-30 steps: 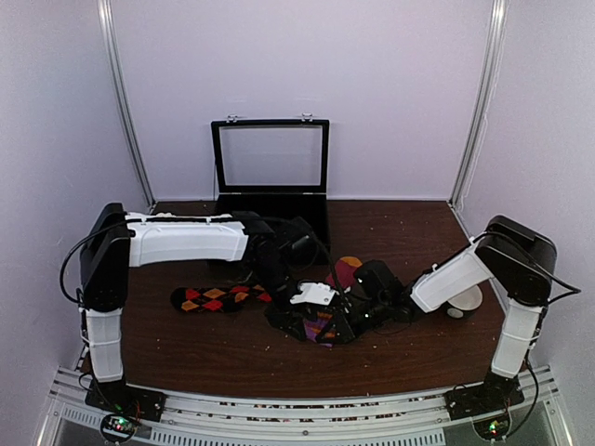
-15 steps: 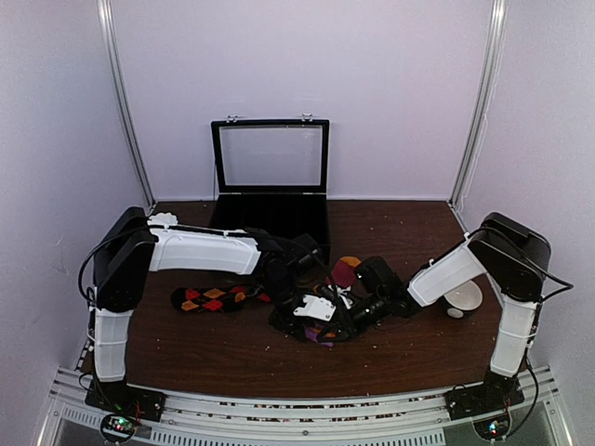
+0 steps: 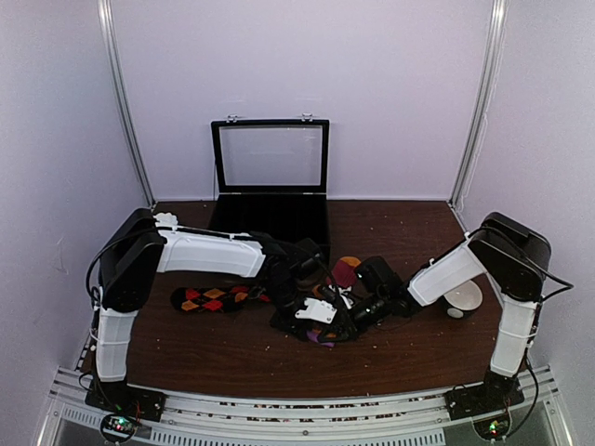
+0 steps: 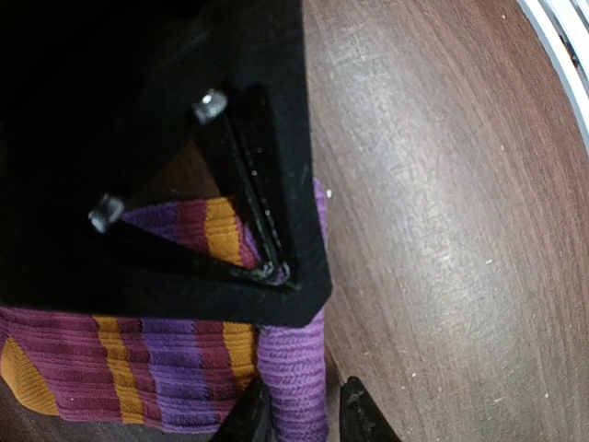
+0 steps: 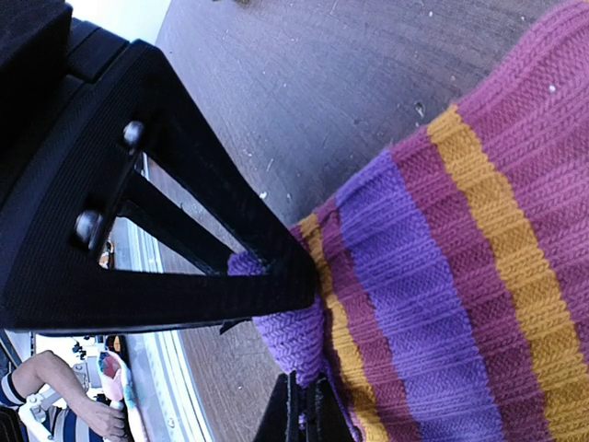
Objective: Roll the socks
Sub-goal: Roll the sock at the center of the board.
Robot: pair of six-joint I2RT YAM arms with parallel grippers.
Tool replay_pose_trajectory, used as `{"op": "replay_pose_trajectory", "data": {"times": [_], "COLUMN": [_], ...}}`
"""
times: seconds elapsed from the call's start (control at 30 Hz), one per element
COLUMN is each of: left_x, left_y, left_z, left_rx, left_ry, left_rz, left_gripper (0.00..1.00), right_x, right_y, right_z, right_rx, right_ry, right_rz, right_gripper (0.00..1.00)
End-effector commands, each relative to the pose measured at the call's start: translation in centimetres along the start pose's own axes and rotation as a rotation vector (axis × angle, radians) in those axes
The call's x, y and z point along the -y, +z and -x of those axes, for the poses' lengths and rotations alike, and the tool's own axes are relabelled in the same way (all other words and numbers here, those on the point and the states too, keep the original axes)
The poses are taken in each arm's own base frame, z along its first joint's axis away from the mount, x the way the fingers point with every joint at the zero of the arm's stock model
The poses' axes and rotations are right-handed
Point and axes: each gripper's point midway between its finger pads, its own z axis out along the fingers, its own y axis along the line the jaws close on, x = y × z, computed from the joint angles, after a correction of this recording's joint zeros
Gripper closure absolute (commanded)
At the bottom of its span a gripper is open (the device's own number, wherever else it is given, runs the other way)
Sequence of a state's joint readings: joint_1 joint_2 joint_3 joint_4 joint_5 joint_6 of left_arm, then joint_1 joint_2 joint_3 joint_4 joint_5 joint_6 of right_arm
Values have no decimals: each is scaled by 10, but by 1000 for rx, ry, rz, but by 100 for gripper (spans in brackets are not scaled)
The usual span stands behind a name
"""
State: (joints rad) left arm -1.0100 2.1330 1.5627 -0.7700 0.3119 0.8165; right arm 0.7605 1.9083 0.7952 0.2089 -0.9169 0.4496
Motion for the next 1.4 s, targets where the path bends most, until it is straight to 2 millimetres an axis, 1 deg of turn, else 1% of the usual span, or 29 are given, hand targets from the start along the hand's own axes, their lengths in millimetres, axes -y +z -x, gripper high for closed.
{"op": "replay_pose_trajectory", "data": {"times": [0.0,0.03,0.07,0.1,0.13,0.17,0.23,0.27,0.33,0.43,0.53,0.6,0.67,0.7,0.73,0.77,0.87,0.9,1.0,1.03,1.13,1.23,1.3,1.37], "left_x": [2,3,4,4,4,3,2,2,1,0,-5,-5,-5,-7,-9,-9,-10,-10,-11,-12,-15,-16,-16,-16], "left_y": [2,3,3,3,3,2,1,1,2,6,10,10,9,8,7,6,5,6,11,11,10,14,16,16], "left_z": [9,8,8,8,9,10,11,12,14,13,9,9,6,4,2,1,-8,-10,-19,-19,-22,-28,-33,-35], "left_rx": [27,26,27,27,26,25,25,28,33,27,3,2,1,0,-2,-4,-9,-8,-23,-20,-20,-51,-74,-84], "left_ry": [-37,-45,-51,-54,-55,-56,-56,-57,-65,-80,-105,-125,-156,-174,-195,-217,-287,-312,-388,-403,-427,-432,-435,-437], "left_rz": [-19,-24,-27,-26,-22,-18,-13,-12,-15,-18,-7,-25,-43,-47,-59,-75,-126,-142,-200,-214,-219,-210,-207,-201], "left_gripper": [73,72,68,60,55,52,52,53,59,70,89,94,98,100,100,100,100,100,100,100,100,100,100,100], "right_x": [57,56,56,56,55,55,55,55,54,53,52,51,50,50,48,47,44,43,43,44,48,53,48,36], "right_y": [-3,-3,-3,-3,-3,-3,-3,-3,-3,-4,-4,-5,-6,-7,-8,-10,-15,-15,-21,-23,-32,-42,-47,-52], "right_z": [-68,-68,-68,-68,-68,-68,-68,-68,-68,-67,-65,-64,-61,-59,-56,-53,-49,-49,-48,-50,-54,-62,-61,-59], "right_rx": [-164,-164,-165,-165,-165,-165,-165,-166,-165,-161,-153,-144,-123,-107,-85,-57,1,9,47,59,104,134,178,228], "right_ry": [231,230,230,231,231,231,231,232,230,230,224,220,214,213,205,201,204,206,213,220,227,231,214,180], "right_rz": [-210,-210,-209,-209,-208,-208,-206,-206,-203,-198,-198,-200,-198,-202,-201,-196,-192,-191,-205,-216,-253,-297,-279,-218], "right_gripper": [100,100,100,100,100,100,100,100,100,100,100,100,96,90,82,79,76,73,56,54,53,52,50,49]}}
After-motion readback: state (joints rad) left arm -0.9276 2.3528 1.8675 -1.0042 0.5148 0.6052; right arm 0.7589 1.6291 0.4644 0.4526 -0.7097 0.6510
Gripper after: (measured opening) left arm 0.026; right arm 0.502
